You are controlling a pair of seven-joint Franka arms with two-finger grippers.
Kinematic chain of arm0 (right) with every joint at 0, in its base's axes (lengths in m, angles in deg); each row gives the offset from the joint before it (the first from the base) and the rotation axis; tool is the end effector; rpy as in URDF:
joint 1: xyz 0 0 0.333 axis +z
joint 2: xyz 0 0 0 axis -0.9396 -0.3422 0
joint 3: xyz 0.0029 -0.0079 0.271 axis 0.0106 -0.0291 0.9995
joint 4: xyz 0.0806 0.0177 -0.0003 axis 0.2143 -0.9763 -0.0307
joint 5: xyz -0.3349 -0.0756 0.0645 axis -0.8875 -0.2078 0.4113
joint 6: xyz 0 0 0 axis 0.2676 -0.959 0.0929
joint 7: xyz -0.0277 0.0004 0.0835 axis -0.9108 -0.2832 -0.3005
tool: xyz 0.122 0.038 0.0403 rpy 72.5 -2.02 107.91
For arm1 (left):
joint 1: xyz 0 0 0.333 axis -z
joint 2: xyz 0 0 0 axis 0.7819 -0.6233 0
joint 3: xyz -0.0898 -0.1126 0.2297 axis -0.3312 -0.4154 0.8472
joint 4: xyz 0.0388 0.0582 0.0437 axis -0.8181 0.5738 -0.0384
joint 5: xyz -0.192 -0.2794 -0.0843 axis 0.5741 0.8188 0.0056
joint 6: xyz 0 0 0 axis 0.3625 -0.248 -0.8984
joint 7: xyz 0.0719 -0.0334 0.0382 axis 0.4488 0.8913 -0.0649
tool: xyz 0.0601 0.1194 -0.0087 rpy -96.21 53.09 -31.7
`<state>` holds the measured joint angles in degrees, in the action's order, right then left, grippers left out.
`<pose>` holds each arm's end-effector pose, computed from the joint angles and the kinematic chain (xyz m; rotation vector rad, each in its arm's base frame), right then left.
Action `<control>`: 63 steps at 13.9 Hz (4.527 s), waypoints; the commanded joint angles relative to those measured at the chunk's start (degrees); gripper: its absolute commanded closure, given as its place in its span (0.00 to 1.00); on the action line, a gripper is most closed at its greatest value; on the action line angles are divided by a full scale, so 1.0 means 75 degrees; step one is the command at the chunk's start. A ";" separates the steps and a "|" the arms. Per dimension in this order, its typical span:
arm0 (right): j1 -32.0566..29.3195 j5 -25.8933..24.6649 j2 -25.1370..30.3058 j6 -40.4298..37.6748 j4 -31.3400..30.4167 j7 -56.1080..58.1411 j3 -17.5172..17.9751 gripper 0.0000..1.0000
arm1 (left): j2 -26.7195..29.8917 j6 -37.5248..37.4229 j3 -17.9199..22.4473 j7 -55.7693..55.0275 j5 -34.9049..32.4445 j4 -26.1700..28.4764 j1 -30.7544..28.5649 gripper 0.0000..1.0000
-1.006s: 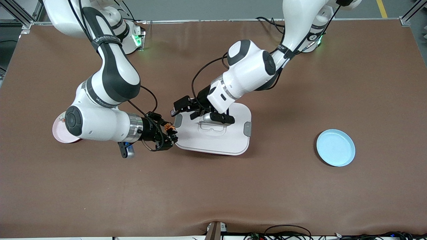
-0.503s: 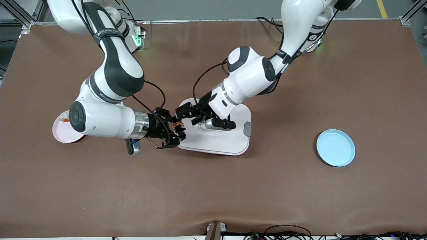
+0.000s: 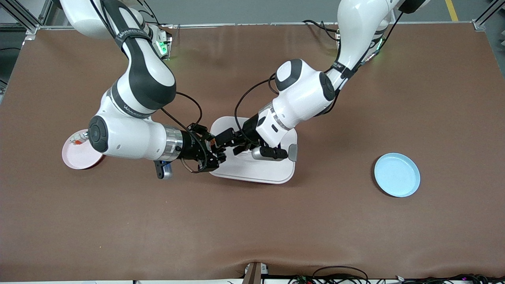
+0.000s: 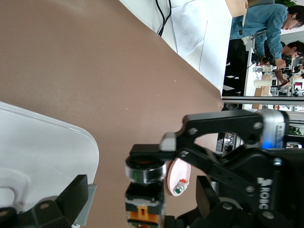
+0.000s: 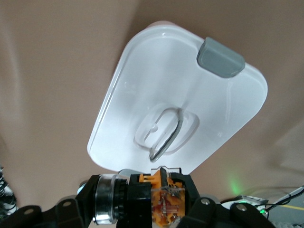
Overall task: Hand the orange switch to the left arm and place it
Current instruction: 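Carry the switch over the box toward the left gripper, then grasp the switch with the left gripper while the right gripper holds, then open the right gripper and withdraw while the left gripper carries switch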
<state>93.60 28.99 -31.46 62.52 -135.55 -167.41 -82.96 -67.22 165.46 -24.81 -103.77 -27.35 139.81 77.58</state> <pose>0.5847 0.3201 0.4086 -2.1811 1.5548 0.6694 0.5391 -0.4672 0.3937 2.2035 0.3195 0.1863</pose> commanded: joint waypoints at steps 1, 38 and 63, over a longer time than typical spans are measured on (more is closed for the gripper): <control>-0.0065 0.0288 -0.0092 -0.0127 0.0341 -0.0171 -0.0016 1.00 | -0.0144 0.0065 -0.0022 0.0167 0.0089 -0.0122 0.0088 0.00; -0.0264 0.0277 -0.0127 -0.0115 0.0540 0.0261 -0.0051 0.00 | 0.0451 -0.0051 -0.0010 0.0085 0.0031 0.0017 -0.0040 1.00; -0.2701 -0.3598 0.0459 -0.4825 0.0868 0.7933 -0.0145 0.00 | 0.3781 -0.9133 0.0060 -0.0067 -0.4643 0.0206 -0.3240 1.00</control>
<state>74.64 6.21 -28.49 28.16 -129.81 -113.43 -84.77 -40.42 99.22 -24.18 -103.69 -58.97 141.21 53.23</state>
